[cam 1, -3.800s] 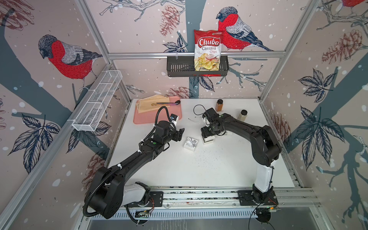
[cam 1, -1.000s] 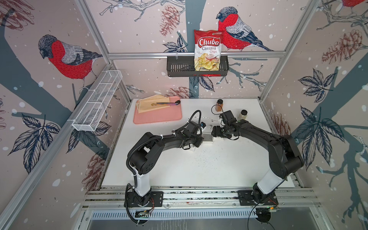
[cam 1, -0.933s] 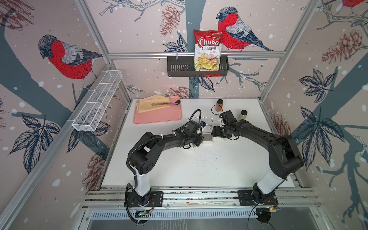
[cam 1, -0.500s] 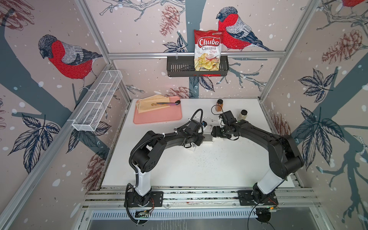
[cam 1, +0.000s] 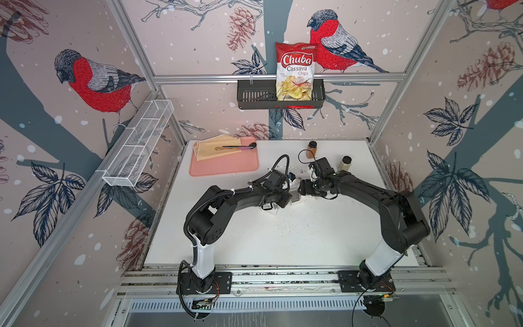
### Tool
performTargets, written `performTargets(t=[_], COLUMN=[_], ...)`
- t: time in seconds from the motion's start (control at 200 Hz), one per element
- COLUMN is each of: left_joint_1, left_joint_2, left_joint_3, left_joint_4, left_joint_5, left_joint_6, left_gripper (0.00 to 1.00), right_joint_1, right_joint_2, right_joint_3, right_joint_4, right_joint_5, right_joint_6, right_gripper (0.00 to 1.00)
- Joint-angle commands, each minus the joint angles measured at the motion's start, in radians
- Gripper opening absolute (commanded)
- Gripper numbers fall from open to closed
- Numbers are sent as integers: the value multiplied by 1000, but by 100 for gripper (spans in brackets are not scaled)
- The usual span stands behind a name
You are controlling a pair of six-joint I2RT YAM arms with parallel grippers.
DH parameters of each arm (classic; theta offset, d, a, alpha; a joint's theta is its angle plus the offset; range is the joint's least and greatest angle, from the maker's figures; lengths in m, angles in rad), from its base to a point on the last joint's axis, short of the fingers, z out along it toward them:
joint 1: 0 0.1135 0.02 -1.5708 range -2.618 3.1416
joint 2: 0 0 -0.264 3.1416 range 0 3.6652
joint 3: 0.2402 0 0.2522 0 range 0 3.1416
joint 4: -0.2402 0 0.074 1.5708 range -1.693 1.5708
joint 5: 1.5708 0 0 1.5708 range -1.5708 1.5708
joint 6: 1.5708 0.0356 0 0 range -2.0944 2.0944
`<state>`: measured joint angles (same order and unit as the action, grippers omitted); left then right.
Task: Take the necklace out of the lift-off lid jewelry box
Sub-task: Adjust the jewelry box at the center of the board.
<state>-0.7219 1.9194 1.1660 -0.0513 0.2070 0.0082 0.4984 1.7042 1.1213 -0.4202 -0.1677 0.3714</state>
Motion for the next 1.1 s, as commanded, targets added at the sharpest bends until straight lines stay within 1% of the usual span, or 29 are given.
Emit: performTargets(t=[0.0, 0.275, 0.735, 1.096], left_joint_1=[-2, -2, 2, 14], left_joint_2=[1, 3, 14, 29], left_joint_3=[7, 9, 15, 13], left_joint_4=[-6, -12, 5, 29], left_joint_5=[4, -16, -32, -37], left_joint_6=[10, 12, 7, -2], left_gripper=[6, 6, 6, 6], right_joint_1=[8, 11, 16, 27], right_joint_2=[13, 60, 121, 140], right_joint_3=[11, 43, 75, 82], right_joint_4=[19, 39, 66, 88], right_joint_5=[-18, -40, -101, -109], right_joint_6=[-25, -84, -114, -139], right_gripper=[74, 74, 74, 74])
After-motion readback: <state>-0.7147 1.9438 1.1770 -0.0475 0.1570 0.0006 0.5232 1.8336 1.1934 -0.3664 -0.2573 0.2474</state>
